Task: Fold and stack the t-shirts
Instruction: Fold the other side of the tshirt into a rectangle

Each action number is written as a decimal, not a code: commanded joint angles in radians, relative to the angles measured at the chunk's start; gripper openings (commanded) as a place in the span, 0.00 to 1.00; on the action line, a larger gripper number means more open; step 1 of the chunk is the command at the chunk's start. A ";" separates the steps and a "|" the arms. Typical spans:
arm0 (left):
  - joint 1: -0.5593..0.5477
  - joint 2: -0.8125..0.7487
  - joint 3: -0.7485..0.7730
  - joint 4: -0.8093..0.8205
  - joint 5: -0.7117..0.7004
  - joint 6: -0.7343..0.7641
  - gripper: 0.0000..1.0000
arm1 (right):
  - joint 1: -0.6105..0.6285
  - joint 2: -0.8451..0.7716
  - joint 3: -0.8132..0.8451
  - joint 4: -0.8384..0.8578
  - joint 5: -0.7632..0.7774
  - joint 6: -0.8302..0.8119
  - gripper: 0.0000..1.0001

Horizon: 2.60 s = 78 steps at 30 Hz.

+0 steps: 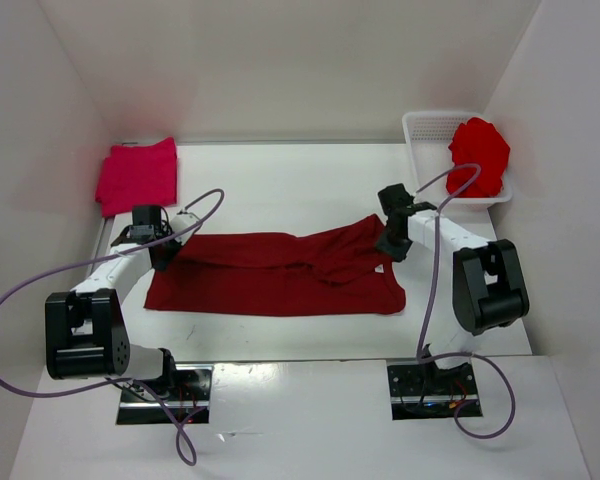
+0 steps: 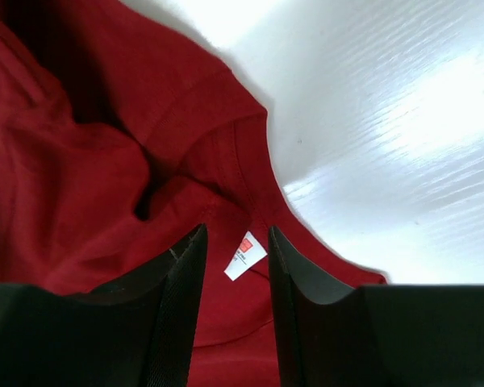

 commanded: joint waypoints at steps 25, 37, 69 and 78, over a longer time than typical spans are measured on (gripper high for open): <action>-0.003 -0.017 -0.001 -0.008 0.016 -0.017 0.32 | -0.043 0.047 -0.028 0.092 -0.091 -0.033 0.22; -0.003 -0.008 -0.001 -0.008 0.016 -0.017 0.32 | -0.043 -0.050 -0.039 0.018 -0.045 -0.042 0.21; -0.003 -0.008 -0.002 -0.008 0.026 -0.017 0.33 | -0.034 0.045 -0.032 0.088 -0.076 -0.051 0.14; -0.003 -0.008 -0.002 -0.008 0.026 -0.017 0.33 | -0.034 0.063 -0.012 0.088 -0.057 -0.051 0.00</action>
